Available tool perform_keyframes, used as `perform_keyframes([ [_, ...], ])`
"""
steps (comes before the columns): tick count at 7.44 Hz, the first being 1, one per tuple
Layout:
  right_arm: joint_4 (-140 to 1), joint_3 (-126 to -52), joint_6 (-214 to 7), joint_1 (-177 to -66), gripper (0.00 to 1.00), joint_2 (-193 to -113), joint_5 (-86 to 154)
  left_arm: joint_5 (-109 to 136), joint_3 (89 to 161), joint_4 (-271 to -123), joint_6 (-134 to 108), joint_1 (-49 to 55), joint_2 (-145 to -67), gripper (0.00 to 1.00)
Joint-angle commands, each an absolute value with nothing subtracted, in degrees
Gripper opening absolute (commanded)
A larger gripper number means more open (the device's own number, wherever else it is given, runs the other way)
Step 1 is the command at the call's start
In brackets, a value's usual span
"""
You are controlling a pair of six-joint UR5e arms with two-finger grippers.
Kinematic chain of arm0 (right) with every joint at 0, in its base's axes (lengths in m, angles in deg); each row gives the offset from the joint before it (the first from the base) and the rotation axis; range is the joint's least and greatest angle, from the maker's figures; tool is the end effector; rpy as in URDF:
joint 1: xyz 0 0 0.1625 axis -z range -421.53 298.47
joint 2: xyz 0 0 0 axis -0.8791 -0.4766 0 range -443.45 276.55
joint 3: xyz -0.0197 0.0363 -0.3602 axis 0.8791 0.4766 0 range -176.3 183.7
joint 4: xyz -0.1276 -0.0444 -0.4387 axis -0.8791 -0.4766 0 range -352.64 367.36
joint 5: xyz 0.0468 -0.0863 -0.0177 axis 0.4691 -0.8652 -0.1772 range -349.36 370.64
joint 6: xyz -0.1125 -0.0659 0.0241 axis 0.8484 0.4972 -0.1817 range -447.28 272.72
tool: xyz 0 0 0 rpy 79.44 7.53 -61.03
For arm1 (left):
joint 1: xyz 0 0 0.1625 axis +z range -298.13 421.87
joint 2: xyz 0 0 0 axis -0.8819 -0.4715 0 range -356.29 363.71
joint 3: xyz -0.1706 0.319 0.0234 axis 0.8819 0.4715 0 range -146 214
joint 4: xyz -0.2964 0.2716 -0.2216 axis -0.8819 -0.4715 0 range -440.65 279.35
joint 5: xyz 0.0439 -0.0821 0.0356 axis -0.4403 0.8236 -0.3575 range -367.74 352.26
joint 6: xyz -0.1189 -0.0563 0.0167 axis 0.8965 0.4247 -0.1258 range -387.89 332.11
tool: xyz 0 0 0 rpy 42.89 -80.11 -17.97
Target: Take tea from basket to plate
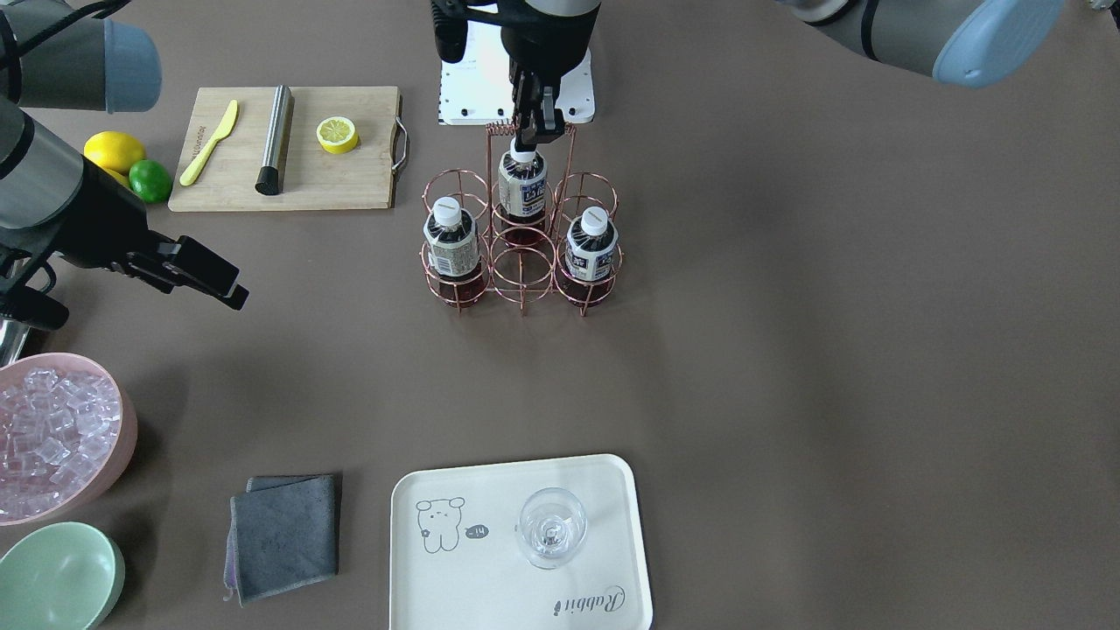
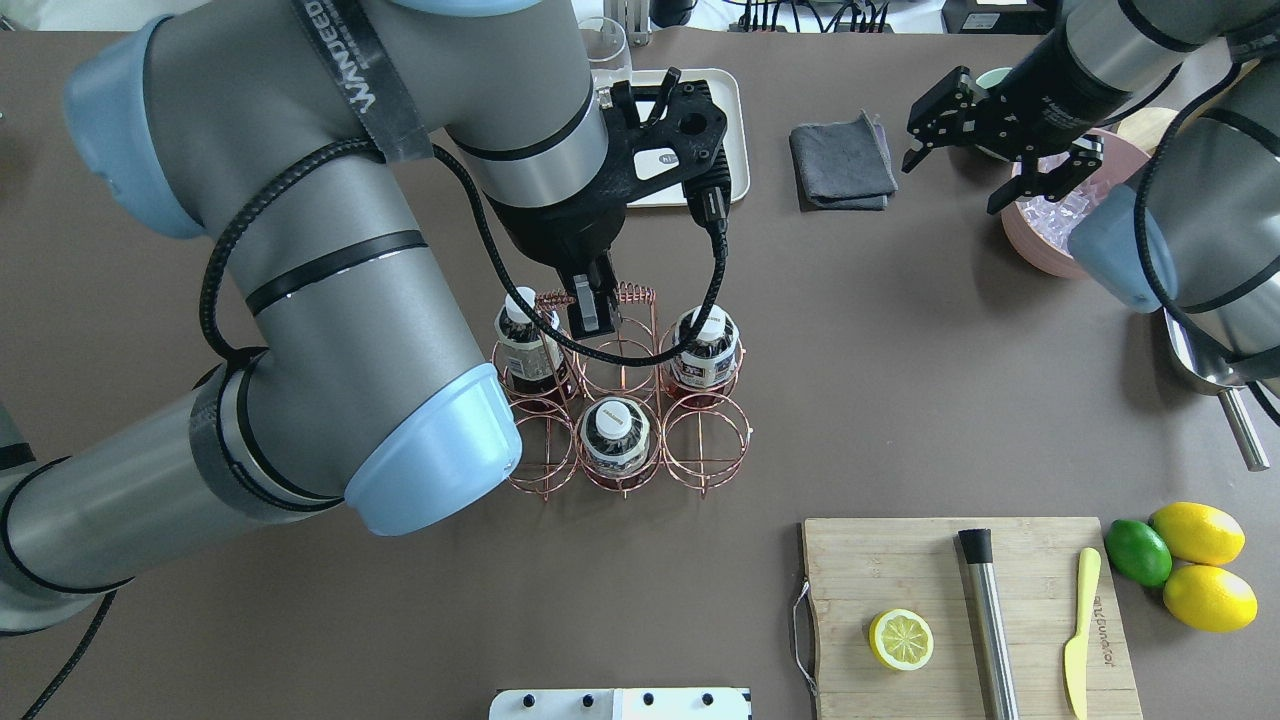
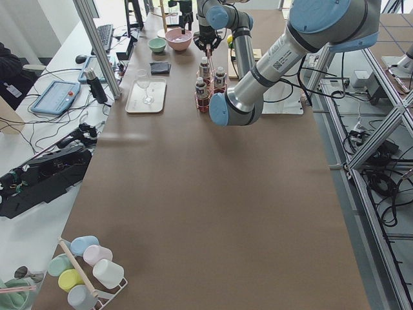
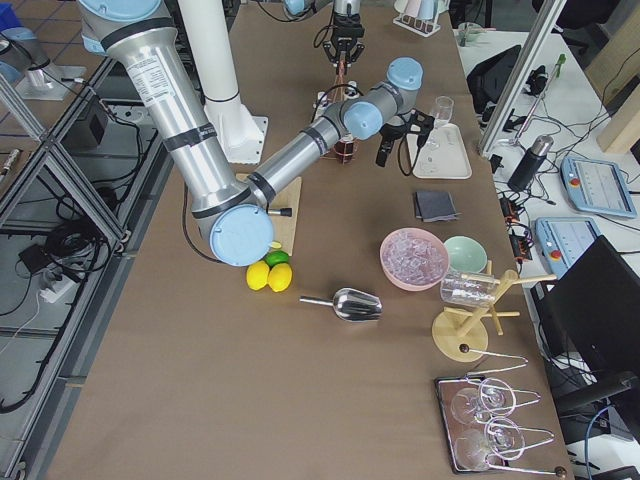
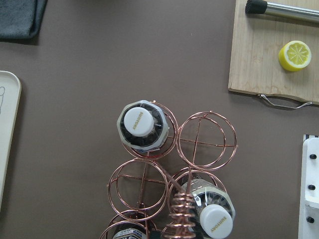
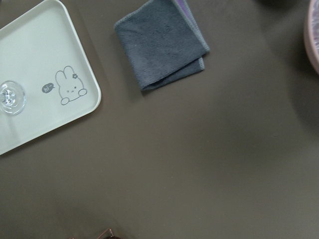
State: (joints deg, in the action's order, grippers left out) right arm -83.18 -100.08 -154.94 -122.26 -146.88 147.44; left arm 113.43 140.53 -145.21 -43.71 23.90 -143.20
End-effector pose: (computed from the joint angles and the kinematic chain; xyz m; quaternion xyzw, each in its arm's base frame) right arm -0.2769 -0.5689 0.2082 -0.0723 -0.4815 0.1560 0.8594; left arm 0.4174 -0.4078 -0.0587 0.2961 0.3551 0.5818 0.6692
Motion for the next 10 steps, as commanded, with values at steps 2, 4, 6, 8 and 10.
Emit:
perform_keyframes([
  [2,-82.73,-98.25,-176.36,-110.52,1.0,-137.25,144.77,113.28,139.91,-145.25,-43.8,23.9,-143.51,0.0],
  [4,-82.73,-97.72,-178.14,-108.31,0.99,-136.45,145.37,113.28,139.99,-145.25,-43.8,23.9,-143.51,0.0],
  [6,-82.73,-97.98,-178.86,-107.85,0.91,-136.36,147.99,113.37,140.0,-145.34,-43.71,23.9,-143.6,0.0],
  [8,-83.08,-95.46,-178.95,-107.59,0.88,-133.65,148.1,113.37,140.17,-145.25,-43.71,23.9,-143.51,0.0],
  [10,-83.08,-94.3,-179.3,-107.41,0.88,-133.2,147.66,113.37,140.26,-145.25,-43.71,23.9,-143.34,0.0],
])
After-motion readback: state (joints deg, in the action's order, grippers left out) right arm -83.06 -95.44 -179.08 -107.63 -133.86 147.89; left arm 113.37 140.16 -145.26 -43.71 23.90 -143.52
